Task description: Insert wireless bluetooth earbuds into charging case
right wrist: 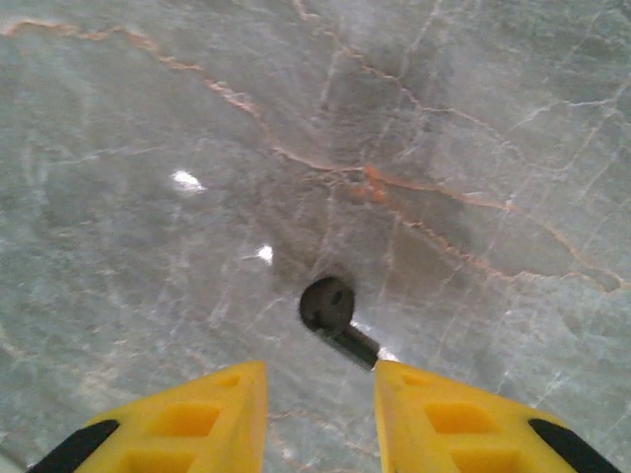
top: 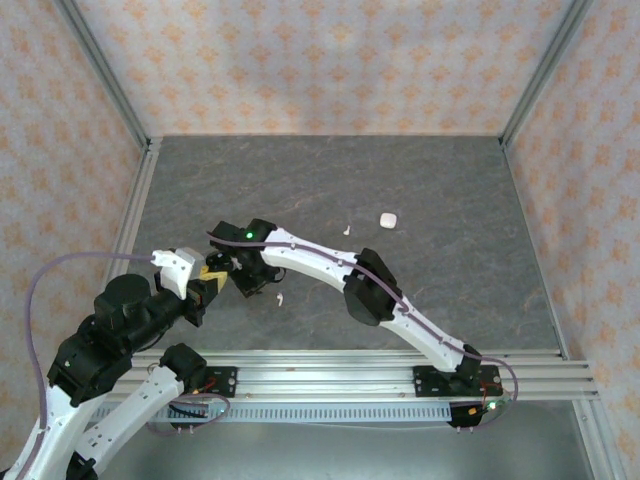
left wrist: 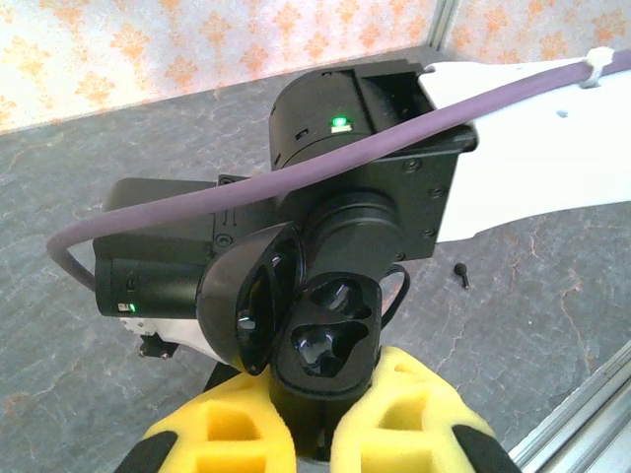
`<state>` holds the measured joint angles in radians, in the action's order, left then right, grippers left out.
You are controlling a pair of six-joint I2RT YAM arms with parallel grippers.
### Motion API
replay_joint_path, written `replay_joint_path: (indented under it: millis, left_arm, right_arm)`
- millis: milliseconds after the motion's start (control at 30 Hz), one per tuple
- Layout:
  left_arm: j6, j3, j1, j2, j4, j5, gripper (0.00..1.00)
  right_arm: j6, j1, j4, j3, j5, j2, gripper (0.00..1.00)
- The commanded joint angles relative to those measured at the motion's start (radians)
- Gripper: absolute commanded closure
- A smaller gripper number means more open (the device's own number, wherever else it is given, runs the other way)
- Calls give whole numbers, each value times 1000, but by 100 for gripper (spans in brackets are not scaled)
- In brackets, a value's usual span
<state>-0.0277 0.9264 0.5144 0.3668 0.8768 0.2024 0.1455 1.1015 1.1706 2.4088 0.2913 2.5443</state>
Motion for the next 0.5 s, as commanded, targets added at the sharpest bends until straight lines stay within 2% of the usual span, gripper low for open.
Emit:
replay_joint_path:
  millis: [0,467]
  left_arm:
    - [-22,-18,-6,-17,-18,8,100]
    - [-72,-72,-6,-36,-74,-6,100]
  right_arm:
    - [-27,4,28,26,-35,27,66]
    - [-49,14,9,26,-39,38,65]
